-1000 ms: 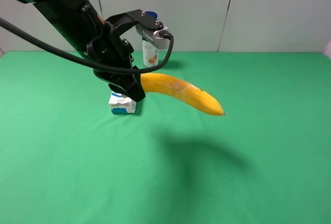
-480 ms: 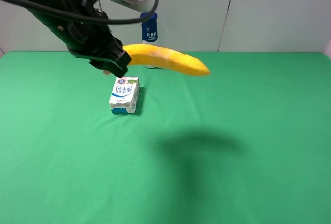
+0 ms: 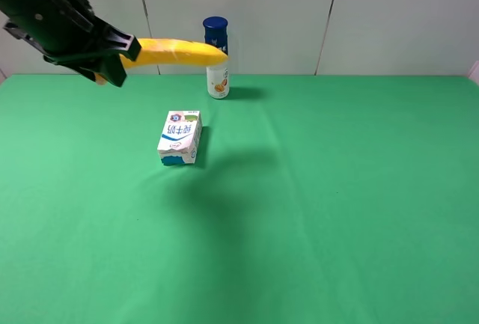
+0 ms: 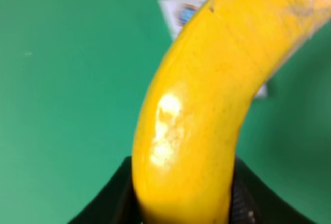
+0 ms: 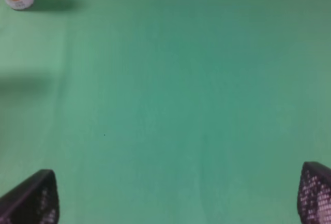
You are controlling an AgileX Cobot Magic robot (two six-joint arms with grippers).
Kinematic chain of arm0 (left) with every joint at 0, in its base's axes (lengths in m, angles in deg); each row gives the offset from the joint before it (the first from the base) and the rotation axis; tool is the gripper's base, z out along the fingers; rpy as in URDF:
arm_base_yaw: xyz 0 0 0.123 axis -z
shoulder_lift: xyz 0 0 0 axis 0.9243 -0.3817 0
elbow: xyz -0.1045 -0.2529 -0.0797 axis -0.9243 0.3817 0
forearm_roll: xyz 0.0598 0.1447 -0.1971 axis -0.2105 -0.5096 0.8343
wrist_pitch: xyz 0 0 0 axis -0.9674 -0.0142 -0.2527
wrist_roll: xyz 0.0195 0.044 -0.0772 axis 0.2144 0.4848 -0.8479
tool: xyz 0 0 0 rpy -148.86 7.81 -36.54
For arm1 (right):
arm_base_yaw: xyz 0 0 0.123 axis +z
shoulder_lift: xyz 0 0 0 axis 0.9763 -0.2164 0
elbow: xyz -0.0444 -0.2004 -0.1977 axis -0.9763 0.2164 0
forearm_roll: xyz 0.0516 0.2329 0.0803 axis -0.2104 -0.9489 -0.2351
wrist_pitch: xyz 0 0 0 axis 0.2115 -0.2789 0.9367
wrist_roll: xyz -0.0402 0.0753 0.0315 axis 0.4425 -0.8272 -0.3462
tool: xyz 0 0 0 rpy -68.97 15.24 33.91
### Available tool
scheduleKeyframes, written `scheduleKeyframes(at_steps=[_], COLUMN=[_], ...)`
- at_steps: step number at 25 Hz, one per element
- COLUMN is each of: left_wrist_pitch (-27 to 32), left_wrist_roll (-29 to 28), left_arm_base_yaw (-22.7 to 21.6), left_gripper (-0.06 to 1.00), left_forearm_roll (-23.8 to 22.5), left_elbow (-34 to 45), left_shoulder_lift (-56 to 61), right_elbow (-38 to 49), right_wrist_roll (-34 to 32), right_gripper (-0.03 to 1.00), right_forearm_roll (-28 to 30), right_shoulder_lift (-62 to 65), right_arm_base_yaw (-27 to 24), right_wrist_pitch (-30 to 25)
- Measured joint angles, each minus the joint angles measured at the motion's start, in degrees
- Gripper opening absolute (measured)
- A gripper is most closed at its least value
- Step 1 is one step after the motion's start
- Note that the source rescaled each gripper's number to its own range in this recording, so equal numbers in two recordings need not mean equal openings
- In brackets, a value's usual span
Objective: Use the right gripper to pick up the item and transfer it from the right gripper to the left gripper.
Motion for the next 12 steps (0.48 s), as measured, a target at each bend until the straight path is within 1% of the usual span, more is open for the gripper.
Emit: scheduleKeyframes(at_steps=[2,5,12], left_wrist_pitch=[-2.44,-6.43,-16.78], left_wrist_roll=[-2.18,-6.12,-14.51], left_arm_base_yaw=[-2.71,-5.60,-10.07], left_gripper=[0.00,0.00,0.00], left_forearm_roll=[-0.09,-0.14,-0.06], left_elbow=[1.53,5.97,17.04], left_shoulder_lift=[0.00,0.00,0.00], right_elbow=[0.00,0.00,0.00], right_wrist_roll=[0.00,0.00,0.00], right_gripper=[1.00,1.00,1.00], right_forearm_roll=[0.00,0.00,0.00], right_shoulder_lift=[0.00,0.00,0.00], right_arm_base_yaw=[0.00,0.00,0.00], right_wrist_pitch=[0.00,0.00,0.00])
